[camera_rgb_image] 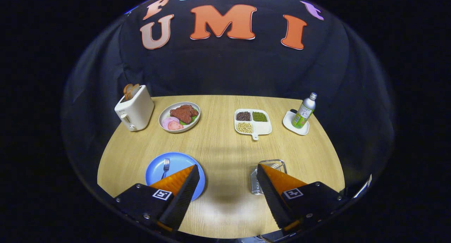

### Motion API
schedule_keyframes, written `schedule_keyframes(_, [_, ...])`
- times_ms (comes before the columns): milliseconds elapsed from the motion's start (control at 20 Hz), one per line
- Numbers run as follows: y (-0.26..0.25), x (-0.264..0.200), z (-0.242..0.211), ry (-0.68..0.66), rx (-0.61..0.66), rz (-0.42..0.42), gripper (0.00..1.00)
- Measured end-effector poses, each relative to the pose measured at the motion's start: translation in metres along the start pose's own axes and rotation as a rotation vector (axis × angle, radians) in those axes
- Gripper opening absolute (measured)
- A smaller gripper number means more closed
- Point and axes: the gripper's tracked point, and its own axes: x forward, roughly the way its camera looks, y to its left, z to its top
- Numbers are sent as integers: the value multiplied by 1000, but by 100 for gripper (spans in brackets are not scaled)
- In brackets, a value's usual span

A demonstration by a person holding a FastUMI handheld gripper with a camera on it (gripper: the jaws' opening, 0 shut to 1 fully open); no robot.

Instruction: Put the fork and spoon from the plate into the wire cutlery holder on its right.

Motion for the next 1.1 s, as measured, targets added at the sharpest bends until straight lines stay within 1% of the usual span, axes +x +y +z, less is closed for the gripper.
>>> schedule_keyframes(150, [44, 5, -19, -37, 39, 39, 98])
schedule_keyframes(300, [84, 14, -34, -69, 115, 84, 99])
schedule_keyframes(550, [135, 29, -65, -93, 99, 115, 99])
schedule_keyframes(850, [170, 46, -98, -45, 38, 142, 98])
schedule_keyframes(950, [176, 52, -105, -25, 29, 149, 97])
schedule_keyframes(1050, [180, 57, -112, -14, 9, 149, 89])
schedule_keyframes(1100, [181, 60, -116, -8, -2, 151, 82])
